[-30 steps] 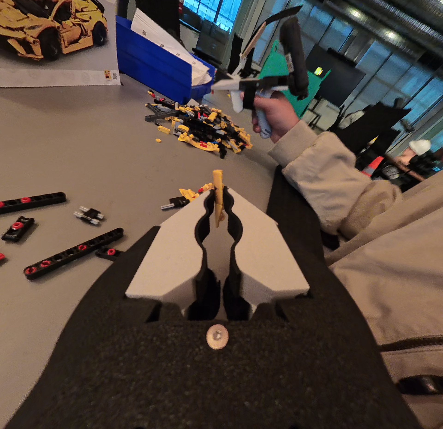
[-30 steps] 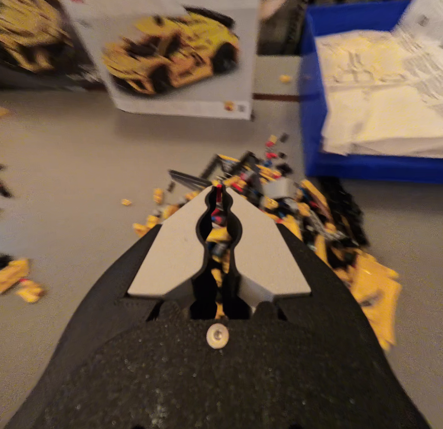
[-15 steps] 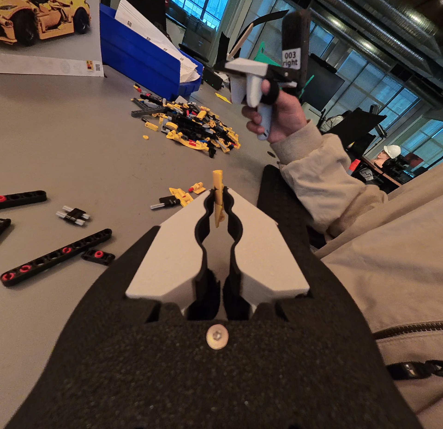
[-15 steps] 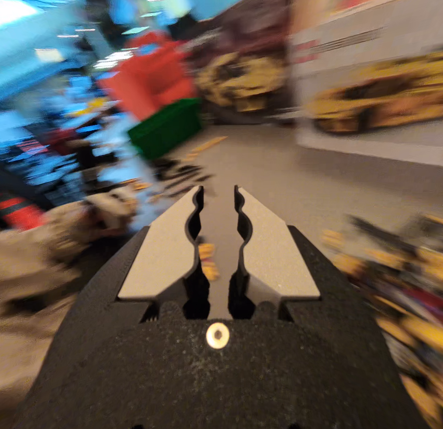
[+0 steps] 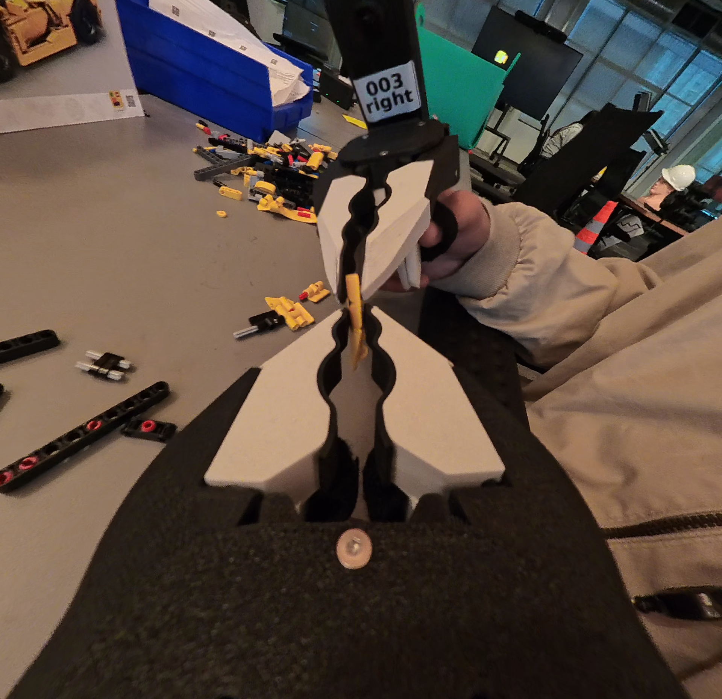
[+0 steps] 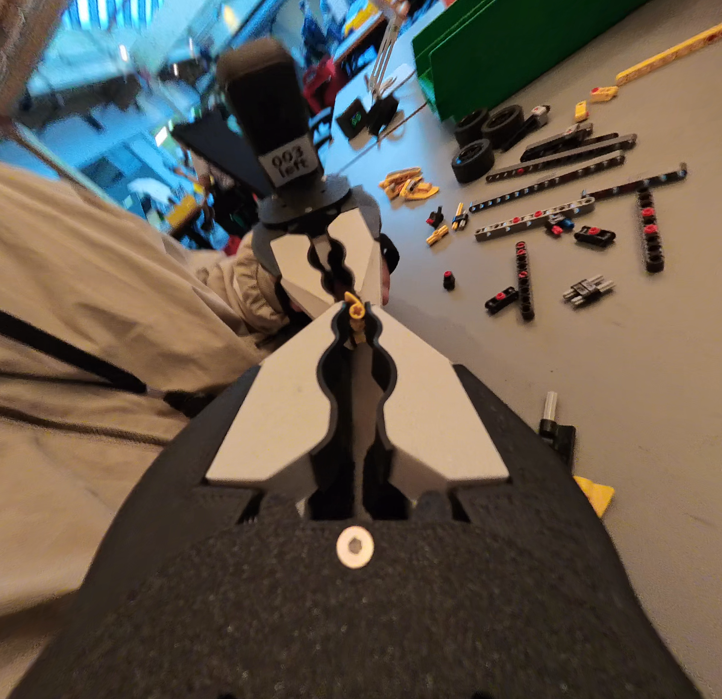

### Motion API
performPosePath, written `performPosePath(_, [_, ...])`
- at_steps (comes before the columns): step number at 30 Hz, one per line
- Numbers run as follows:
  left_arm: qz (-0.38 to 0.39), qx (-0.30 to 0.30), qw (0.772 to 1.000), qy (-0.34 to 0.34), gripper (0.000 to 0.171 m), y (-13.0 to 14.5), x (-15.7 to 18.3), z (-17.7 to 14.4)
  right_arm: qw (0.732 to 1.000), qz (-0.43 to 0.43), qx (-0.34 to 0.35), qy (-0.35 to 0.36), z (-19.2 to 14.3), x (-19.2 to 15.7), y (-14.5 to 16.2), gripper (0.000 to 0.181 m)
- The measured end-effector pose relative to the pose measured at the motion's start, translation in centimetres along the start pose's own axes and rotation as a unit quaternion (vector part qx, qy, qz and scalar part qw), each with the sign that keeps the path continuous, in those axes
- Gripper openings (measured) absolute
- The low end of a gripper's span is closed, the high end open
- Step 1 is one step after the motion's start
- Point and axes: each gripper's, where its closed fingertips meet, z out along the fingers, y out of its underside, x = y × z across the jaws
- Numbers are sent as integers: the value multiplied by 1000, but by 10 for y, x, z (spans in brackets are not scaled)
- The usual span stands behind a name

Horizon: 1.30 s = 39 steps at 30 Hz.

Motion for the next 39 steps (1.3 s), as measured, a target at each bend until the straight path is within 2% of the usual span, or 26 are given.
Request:
performPosePath(3, [-29, 22, 999, 12, 11, -7, -2, -4, 990, 88, 99, -36, -11, 5, -23, 7])
performPosePath(6, [-10, 52, 998, -16, 7, -18, -6, -11, 985, 111, 122, -58, -14, 3, -25, 7])
performPosePath(8, [-3, 68, 998, -17, 7, -23, -4, -14, 985, 105, 119, -65, -15, 0, -24, 7])
performPosePath(12, [-58, 95, 993, 34, 6, -28, -1, -21, 986, 84, 128, -71, -12, -6, -26, 7])
performPosePath(19, [-54, 97, 993, 34, 7, -29, 0, -20, 988, 71, 124, -63, -12, -7, -25, 7])
performPosePath(25, [-36, 114, 993, 15, 6, -36, 0, -26, 980, 112, 131, -98, -11, -10, -30, 6])
performPosePath(28, [-41, 118, 992, 15, 6, -37, -1, -28, 982, 103, 123, -99, -12, -10, -29, 6])
performPosePath(29, [-43, 133, 990, 6, 6, -41, -4, -32, 983, 99, 126, -92, -14, -8, -30, 6])
performPosePath(30, [-56, 180, 982, -5, 6, -51, -12, -48, 974, 116, 175, -85, -31, 0, -42, 6])
performPosePath(31, [-91, 242, 966, -5, 5, -63, -25, -75, 955, 143, 244, -93, -69, 12, -54, 6])
performPosePath(32, [-127, 279, 952, -3, 5, -66, -36, -96, 939, 161, 296, -73, -110, 28, -58, 5])
performPosePath(33, [-139, 290, 947, -5, 5, -66, -41, -104, 944, 139, 299, -23, -135, 35, -54, 6])
performPosePath(35, [-109, 249, 962, -8, 6, -60, -32, -85, 964, 73, 231, 110, -158, 46, -41, 6])
performPosePath(36, [-96, 222, 970, -4, 6, -57, -27, -72, 960, 48, 205, 183, -173, 57, -36, 7])
performPosePath(37, [-91, 205, 975, 0, 6, -55, -24, -61, 946, 36, 183, 266, -196, 74, -30, 7])
performPosePath(39, [-95, 186, 978, 27, 6, -53, -17, -49, 890, 27, 144, 431, -254, 108, -14, 7])
